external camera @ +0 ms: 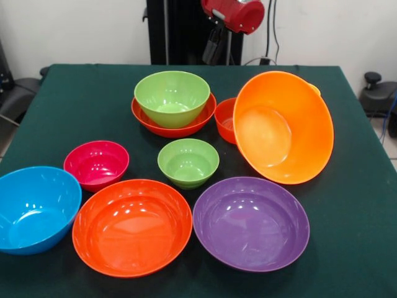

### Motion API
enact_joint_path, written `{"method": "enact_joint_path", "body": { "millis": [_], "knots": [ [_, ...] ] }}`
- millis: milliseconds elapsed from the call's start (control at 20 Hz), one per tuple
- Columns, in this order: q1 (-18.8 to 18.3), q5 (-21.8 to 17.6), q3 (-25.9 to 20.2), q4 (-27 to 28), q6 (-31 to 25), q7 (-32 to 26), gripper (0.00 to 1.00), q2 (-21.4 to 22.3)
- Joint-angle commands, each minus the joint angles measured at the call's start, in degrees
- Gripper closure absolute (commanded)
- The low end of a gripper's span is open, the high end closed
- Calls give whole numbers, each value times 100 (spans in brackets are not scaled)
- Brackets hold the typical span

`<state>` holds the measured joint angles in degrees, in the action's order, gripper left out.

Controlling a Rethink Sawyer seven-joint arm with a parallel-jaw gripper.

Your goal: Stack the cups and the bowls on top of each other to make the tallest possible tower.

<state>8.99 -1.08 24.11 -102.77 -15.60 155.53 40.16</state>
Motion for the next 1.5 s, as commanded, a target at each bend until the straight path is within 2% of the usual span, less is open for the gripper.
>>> {"method": "enact_joint_path", "body": {
  "millis": [50,450,850,900,1500],
  "knots": [
    [-24,-471,-659,-278,69,-188,100,-257],
    [-153,-528,-780,-275,-78,-318,100,-172],
    [-115,-516,-754,-257,-123,-281,100,-193],
    [-104,-513,-744,-247,-143,-278,0,-199],
    [-270,-476,-941,-328,-276,-377,0,-102]
  ]
}}
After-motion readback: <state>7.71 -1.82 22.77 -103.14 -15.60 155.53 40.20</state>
